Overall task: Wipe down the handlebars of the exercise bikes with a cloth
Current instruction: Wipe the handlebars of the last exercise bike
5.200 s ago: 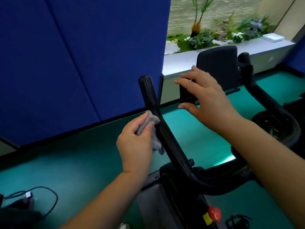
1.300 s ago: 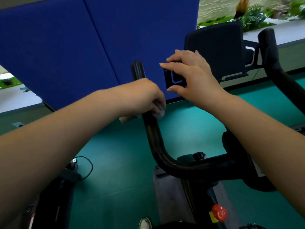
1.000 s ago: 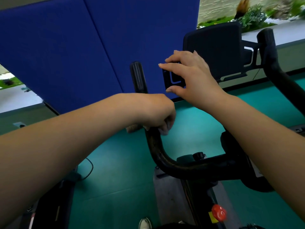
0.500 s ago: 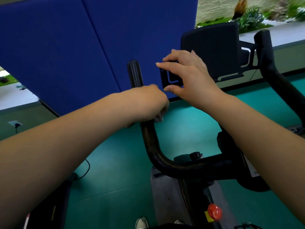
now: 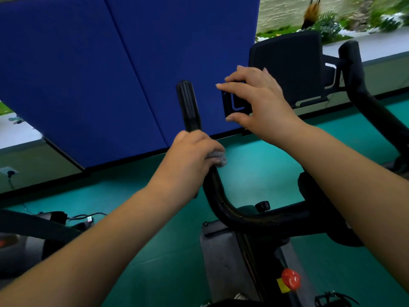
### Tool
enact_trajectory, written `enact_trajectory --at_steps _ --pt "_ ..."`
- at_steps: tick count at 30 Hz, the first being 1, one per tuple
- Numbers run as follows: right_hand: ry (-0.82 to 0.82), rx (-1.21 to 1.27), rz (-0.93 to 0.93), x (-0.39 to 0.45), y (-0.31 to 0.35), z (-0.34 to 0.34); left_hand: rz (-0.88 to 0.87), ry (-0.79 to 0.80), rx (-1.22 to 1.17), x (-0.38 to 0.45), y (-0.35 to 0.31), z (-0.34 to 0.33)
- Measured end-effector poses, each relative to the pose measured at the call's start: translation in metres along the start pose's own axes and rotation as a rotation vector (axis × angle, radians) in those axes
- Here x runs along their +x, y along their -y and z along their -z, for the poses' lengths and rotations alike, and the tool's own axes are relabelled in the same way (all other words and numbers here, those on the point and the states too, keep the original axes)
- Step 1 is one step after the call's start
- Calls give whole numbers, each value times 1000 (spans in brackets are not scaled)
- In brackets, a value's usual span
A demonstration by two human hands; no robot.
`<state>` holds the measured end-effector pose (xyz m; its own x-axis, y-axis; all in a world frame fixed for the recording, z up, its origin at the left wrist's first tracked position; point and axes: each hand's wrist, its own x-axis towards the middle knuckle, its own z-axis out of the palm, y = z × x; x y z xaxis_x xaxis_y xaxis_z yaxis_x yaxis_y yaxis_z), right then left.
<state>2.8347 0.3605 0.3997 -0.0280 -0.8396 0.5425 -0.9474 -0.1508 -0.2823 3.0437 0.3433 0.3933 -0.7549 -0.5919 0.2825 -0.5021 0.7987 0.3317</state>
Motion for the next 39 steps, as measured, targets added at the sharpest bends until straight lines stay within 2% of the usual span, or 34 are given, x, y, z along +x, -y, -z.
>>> enact_trajectory --at_steps 5,10,13,16,21,23,25,27,31,33,36,39 --pt "-1 4 -42 0 6 0 2 -85 -194 -32 1 -9" --pt "25 -12 -90 1 12 3 145 -228 -264 -23 12 -12" --pt "31 -19 -103 -1 13 3 80 -273 -319 -55 -7 -23" --pt "62 -6 -118 -2 16 4 9 -235 -292 -67 -14 -25" --pt "176 48 -173 -15 27 31 196 -246 -305 -39 -11 -15" --pt "199 139 -232 -34 29 45 149 -223 -262 -47 -22 -17" --pt "289 236 -317 -59 26 56 55 -165 -207 -60 -33 -19" --pt "368 296 -383 -82 17 65 46 -100 -199 -60 -33 -15" --pt "326 262 -438 -109 -2 77 212 -179 -149 -45 -31 -15" --pt "307 233 -434 -118 -7 78 222 -217 -131 -53 -46 -19" --pt "319 184 -393 -128 -7 72 167 -151 -124 -74 -59 -24" --pt "313 133 -325 -132 -7 67 259 -209 -191 -65 -43 -21"
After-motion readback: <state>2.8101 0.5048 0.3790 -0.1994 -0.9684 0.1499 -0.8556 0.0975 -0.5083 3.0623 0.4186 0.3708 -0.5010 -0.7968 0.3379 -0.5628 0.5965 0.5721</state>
